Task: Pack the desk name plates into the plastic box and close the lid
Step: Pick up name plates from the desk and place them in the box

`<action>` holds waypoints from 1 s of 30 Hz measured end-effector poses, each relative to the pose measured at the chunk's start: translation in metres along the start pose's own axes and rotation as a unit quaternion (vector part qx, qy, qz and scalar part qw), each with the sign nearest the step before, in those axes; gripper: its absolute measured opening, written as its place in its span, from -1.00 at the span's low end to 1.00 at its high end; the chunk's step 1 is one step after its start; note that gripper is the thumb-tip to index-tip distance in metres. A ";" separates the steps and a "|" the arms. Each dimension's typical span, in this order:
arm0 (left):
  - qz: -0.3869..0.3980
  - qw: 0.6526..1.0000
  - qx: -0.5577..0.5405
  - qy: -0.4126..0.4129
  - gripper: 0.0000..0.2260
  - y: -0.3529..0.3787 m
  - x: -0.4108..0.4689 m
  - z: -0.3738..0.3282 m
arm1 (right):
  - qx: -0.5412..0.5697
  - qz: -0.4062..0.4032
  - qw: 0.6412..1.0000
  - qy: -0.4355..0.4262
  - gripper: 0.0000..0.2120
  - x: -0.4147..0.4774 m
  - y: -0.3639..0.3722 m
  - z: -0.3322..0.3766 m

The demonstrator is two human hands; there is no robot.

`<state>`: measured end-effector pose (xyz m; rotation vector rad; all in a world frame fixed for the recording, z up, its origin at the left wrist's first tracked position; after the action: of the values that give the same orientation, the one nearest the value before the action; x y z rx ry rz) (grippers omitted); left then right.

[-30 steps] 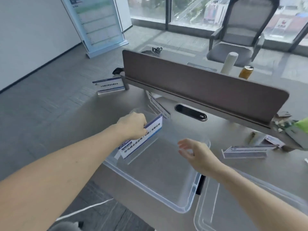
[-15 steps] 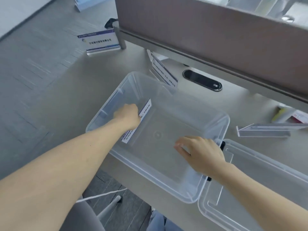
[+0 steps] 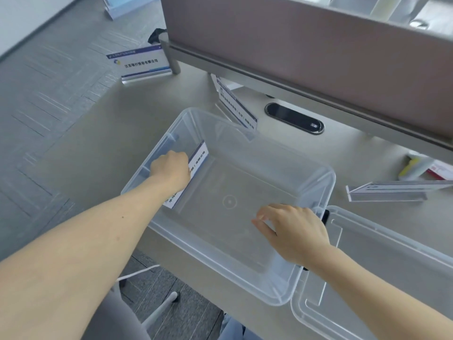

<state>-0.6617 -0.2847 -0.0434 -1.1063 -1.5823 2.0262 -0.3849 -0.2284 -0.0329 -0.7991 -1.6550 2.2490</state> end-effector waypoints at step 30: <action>-0.049 0.955 0.017 0.292 -0.52 -0.262 -0.089 -0.094 | 0.049 -0.076 0.989 0.118 -0.55 -0.041 -0.207 -0.073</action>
<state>-0.5850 -0.1990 0.2246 -1.4134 -1.2578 1.4617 -0.3376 -0.1210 0.1570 -0.8466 -1.4351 2.0281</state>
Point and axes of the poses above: each hand's wrist, its own x-axis towards the middle knuckle, its own y-axis out of the palm, z = x × y, the point moved 6 cm from there along x, towards the middle knuckle, and after that the axes turned 4 degrees about -x, right-handed, at the moved point
